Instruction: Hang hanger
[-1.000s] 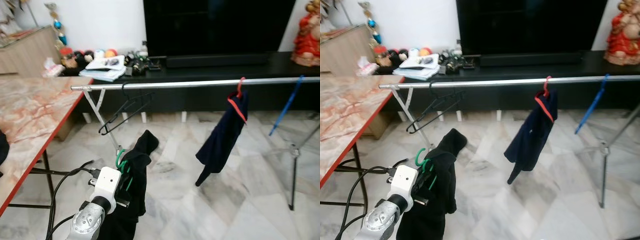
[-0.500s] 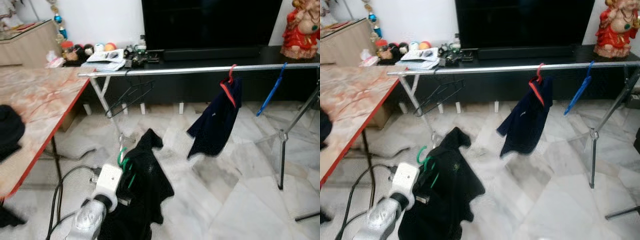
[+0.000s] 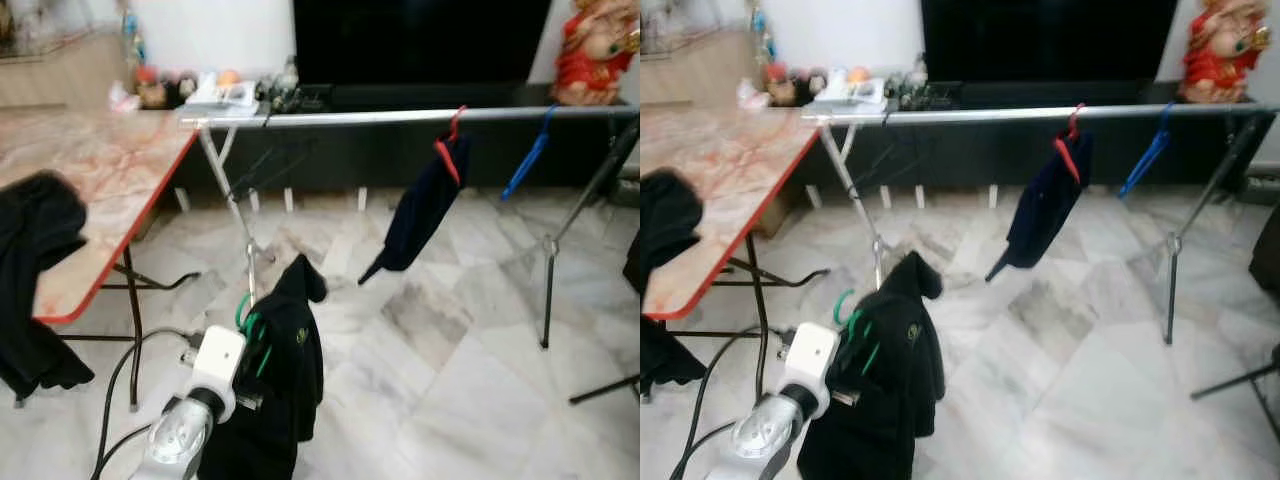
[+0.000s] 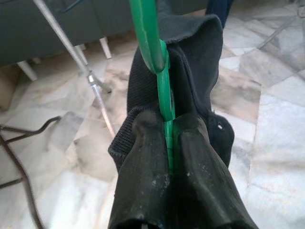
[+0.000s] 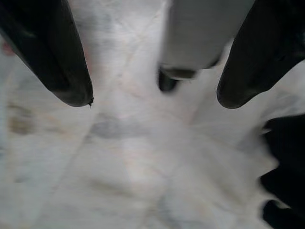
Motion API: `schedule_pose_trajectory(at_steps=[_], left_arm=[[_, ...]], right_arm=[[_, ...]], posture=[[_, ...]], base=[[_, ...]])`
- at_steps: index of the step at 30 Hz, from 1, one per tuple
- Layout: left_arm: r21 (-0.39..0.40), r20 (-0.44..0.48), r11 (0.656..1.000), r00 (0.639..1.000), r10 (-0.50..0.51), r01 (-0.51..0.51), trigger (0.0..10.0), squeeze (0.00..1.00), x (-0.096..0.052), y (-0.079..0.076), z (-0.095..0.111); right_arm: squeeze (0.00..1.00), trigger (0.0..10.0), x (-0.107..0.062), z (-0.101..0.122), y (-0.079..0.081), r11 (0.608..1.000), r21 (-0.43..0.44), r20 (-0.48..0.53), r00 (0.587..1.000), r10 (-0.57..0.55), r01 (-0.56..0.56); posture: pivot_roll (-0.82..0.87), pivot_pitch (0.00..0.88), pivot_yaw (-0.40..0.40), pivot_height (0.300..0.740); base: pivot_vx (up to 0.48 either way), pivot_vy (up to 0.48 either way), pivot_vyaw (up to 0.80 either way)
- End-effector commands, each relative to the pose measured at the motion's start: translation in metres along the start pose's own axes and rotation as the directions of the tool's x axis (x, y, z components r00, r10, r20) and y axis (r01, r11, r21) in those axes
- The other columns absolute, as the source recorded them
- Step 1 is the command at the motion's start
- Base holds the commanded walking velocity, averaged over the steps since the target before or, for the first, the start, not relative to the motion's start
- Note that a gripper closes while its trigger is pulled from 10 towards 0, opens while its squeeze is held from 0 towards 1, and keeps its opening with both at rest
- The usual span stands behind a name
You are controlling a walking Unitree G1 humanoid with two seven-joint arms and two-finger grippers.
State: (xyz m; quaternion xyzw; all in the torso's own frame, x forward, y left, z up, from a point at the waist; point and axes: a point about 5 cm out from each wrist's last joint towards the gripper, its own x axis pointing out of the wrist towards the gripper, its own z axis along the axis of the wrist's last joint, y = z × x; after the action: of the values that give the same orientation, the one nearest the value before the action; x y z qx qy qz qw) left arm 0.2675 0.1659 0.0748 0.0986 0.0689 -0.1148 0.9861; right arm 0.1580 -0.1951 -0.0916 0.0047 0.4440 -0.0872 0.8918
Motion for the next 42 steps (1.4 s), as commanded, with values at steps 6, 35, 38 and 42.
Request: schedule_pose_trajectory(at_steps=[6, 35, 38, 42], left_arm=[[0.003, 0.020, 1.000, 1.000, -0.016, 0.016, 10.0, 0.00, 0.002, -0.003, 0.007], [0.064, 0.051, 0.962, 0.962, -0.269, 0.265, 10.0, 0.00, 0.018, -0.030, 0.037], [0.070, 0.060, 0.955, 0.955, -0.292, 0.288, 10.0, 0.00, 0.021, -0.032, 0.042], [0.081, 0.080, 0.939, 0.937, -0.341, 0.335, 10.0, 0.00, 0.024, -0.040, 0.051]], right_arm=[[0.00, 10.0, 0.002, 0.010, 0.000, 1.000, -0.004, 0.033, 0.999, 0.003, -0.003], [0.00, 10.0, -0.006, 0.145, 0.040, 0.933, -0.050, 0.586, 0.746, 0.317, -0.357], [0.00, 10.0, -0.011, 0.147, 0.049, 0.894, -0.117, 0.601, 0.686, 0.410, -0.433], [0.00, 10.0, -0.017, 0.143, 0.060, 0.809, -0.190, 0.595, 0.590, 0.546, -0.557]], posture=[[0.10, 0.068, 0.052, 0.740], [0.09, 0.066, 0.054, 0.740], [0.09, 0.059, 0.057, 0.740], [0.08, 0.049, 0.059, 0.740]], base=[[-0.047, 0.000, 0.00], [0.000, 0.000, 0.00], [0.000, 0.000, 0.00], [0.000, 0.000, 0.00]])
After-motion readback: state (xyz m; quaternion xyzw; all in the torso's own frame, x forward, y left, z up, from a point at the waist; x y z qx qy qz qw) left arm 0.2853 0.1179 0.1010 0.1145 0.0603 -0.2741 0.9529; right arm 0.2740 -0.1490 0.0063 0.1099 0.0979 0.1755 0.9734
